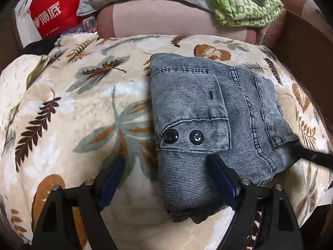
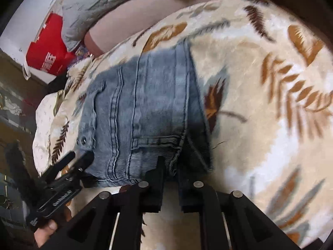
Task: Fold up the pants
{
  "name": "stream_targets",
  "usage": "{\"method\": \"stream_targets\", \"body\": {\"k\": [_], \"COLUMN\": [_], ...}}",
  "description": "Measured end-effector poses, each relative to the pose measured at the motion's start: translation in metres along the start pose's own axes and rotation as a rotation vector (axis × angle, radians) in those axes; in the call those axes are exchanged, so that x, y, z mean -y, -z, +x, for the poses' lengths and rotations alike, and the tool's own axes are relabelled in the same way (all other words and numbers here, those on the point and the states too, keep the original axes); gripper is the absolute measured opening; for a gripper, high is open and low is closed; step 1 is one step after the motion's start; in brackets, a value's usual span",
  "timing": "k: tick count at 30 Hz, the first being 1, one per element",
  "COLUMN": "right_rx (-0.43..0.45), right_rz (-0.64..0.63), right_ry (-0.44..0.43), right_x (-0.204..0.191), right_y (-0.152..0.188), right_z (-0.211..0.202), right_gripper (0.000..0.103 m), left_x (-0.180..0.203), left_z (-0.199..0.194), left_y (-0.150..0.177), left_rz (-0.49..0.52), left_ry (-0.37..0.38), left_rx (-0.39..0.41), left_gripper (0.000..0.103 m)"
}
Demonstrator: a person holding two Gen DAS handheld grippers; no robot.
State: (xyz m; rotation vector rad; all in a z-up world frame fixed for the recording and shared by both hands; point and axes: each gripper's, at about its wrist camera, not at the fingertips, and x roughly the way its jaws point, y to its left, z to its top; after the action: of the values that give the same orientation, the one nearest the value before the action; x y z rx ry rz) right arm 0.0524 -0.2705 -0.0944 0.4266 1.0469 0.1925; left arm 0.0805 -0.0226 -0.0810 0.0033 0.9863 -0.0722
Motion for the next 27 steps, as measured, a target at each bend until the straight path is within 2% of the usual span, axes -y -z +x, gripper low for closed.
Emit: {"method": "stream_targets", "body": {"k": [3, 5, 7, 9, 10, 11, 12, 13, 17, 22, 25, 26, 27], "right_rx": [0.075, 0.077, 0.049, -0.016, -0.086, -0.126, -0.091, -0.090, -0.060, -0.006, -0.015, -0.023, -0.064], "right_rz": [-0.005, -0.019, -0.022, -0.022, -0.022, 0.001, 0.030, 0.040, -0.017, -0.088, -0.076, -0.062, -0.033], "right_ry": [-0.057, -0.119, -0.174, -0.130, -0.089, -0.086, -0.122, -0.128, -0.084, -0.115, -0.134, -0.115, -0.074], "right_x": [-0.013, -0.026, -0.031, -0.028, -0.023, -0.015, -0.009, -0.008, -0.026, -0.061, -0.061, -0.054, -0.044], "right_y": [-0.011, -0.018, -0.019, -0.012, -0.006, 0.000, 0.004, 0.002, -0.016, -0.068, -0.096, -0.103, -0.108], "right_z": [-0.023, -0.020, -0.006, 0.020, 0.040, 0.052, 0.048, 0.044, 0.021, 0.020, 0.045, 0.057, 0.077], "right_gripper": [0.016, 0.018, 0.025, 0.030, 0.030, 0.031, 0.031, 0.030, 0.030, 0.031, 0.047, 0.054, 0.056], "left_x": [0.000, -0.001, 0.000, 0.001, 0.002, 0.002, 0.002, 0.002, 0.000, -0.001, -0.001, 0.000, 0.000], "left_z": [0.000, 0.000, -0.001, -0.001, -0.001, 0.000, -0.001, -0.002, -0.001, -0.001, 0.000, -0.001, -0.001], "left_y": [0.001, 0.001, 0.003, 0.003, 0.003, 0.003, 0.003, 0.003, 0.002, 0.003, 0.003, 0.003, 0.003], "left_rz": [0.006, -0.001, -0.006, -0.005, -0.005, -0.004, -0.004, 0.000, -0.009, -0.015, -0.018, -0.018, -0.017], "left_ry": [-0.003, -0.005, -0.006, -0.007, 0.000, 0.002, -0.001, -0.004, 0.005, 0.011, 0.011, 0.009, 0.008], "left_rx": [0.009, 0.011, 0.012, 0.012, 0.008, 0.000, 0.010, 0.015, 0.007, 0.006, 0.005, 0.007, 0.008], "left_gripper": [0.084, 0.084, 0.084, 0.084, 0.084, 0.084, 0.084, 0.084, 0.084, 0.084, 0.084, 0.084, 0.084]}}
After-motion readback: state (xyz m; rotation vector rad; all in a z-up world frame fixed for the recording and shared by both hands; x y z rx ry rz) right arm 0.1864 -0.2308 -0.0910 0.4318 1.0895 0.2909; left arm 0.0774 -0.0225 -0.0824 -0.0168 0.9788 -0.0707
